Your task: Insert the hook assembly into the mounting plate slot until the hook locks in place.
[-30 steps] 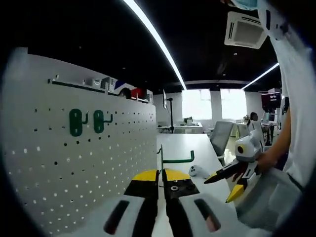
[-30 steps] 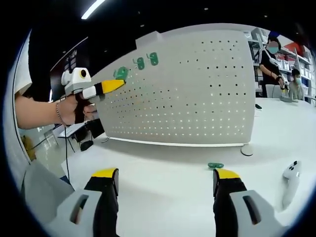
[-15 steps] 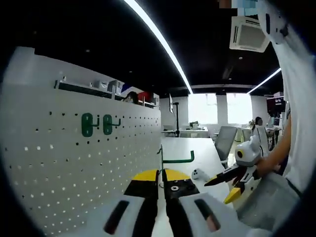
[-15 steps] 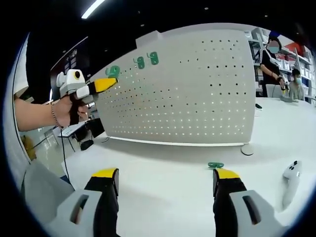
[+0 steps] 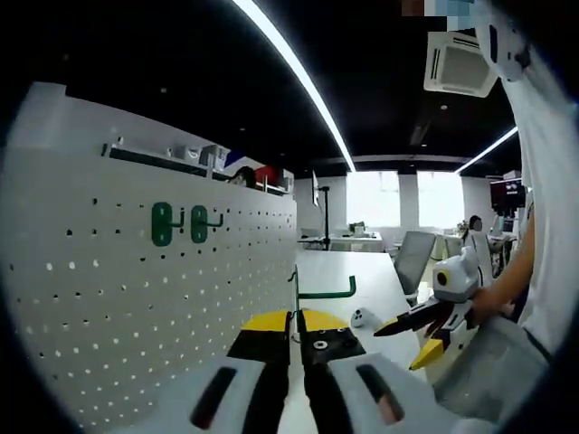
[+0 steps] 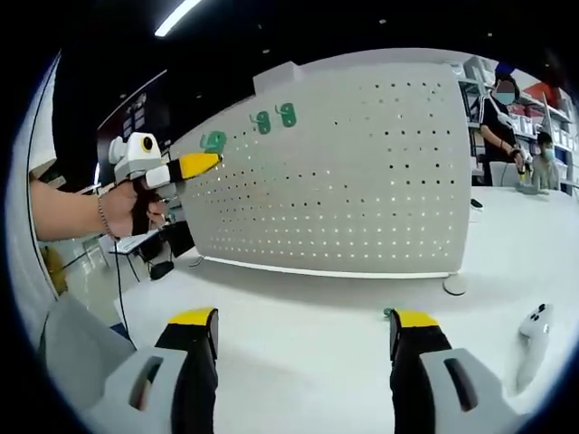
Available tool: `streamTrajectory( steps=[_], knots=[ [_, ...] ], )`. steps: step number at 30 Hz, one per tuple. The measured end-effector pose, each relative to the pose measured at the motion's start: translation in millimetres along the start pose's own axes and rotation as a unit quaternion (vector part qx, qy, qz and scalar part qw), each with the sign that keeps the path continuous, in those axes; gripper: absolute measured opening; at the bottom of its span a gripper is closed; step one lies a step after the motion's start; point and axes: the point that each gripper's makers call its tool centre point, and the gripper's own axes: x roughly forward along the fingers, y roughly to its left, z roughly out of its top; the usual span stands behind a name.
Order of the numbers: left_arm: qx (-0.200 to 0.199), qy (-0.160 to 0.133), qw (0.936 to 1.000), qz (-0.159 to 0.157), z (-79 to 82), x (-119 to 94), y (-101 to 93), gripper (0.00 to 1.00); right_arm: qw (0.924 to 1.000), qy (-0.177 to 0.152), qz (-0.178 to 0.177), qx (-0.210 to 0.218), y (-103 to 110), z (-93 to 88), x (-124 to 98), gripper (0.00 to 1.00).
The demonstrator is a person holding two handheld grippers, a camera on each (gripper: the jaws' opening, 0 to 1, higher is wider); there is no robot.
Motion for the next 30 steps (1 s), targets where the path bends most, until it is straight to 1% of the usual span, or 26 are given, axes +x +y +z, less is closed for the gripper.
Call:
streamTrajectory(
  steps=[1, 3, 4, 5, 8, 9, 11, 15, 18, 20, 22, 25, 30],
  knots=[
    [0.0, 0.001, 1.0, 0.0, -0.3, 0, -0.1, 0.03, 0.9997, -0.024, 0.007, -0.005, 3, 9.6, -1, 0.75],
    [-0.001, 0.001, 1.0, 0.0, -0.8, 0, -0.9, 0.03, 0.9991, -0.04, 0.011, -0.01, 6, 16.9, -4, 0.74],
    [0.0, 0.002, 1.0, 0.0, -1.4, 0, -1.1, 0.03, 0.9983, -0.055, 0.013, -0.014, 7, 22.7, -4, 0.74],
    [-0.001, 0.004, 1.0, 0.001, -2.2, 0, -1.2, 0.03, 0.9969, -0.076, 0.018, -0.015, 9, 30.8, -6, 0.74],
    [-0.001, 0.002, 1.0, 0.001, -1.1, 0, -2.6, 0.03, 0.9934, -0.109, 0.033, -0.01, 16, 43.8, -10, 0.74],
    [-0.001, 0.003, 1.0, 0.002, -1.1, 0, -2.7, 0.03, 0.991, -0.128, 0.036, -0.014, 18, 51.4, -12, 0.74],
    [0.0, 0.004, 1.0, 0.002, -1.3, 0, -3.2, 0.03, 0.9902, -0.132, 0.043, -0.012, 21, 53.6, -14, 0.74],
    [0.001, 0.004, 1.0, 0.005, -0.3, -1, -3.4, 0.03, 0.9905, -0.128, 0.047, -0.018, 23, 55.7, -11, 0.72],
    [0.0, 0.003, 1.0, 0.005, -0.1, -1, -3.7, 0.03, 0.9893, -0.133, 0.058, -0.017, 28, 65.2, -9, 0.69],
    [0.0, 0.004, 1.0, 0.006, -0.7, -1, -4.2, 0.03, 0.9883, -0.136, 0.066, -0.019, 32, 71.4, -5, 0.69],
    [0.0, 0.004, 1.0, 0.006, -0.7, -1, -5.0, 0.03, 0.9876, -0.135, 0.079, -0.015, 38, 74.0, 0, 0.69],
    [0.002, 0.004, 1.0, 0.007, -0.5, -1, -4.8, 0.03, 0.9865, -0.131, 0.096, -0.023, 49, 78.1, 7, 0.67],
    [0.005, 0.004, 0.9999, 0.01, -0.4, -2, -3.7, 0.03, 0.9831, -0.144, 0.112, -0.015, 59, 90.3, 17, 0.65]
  ],
)
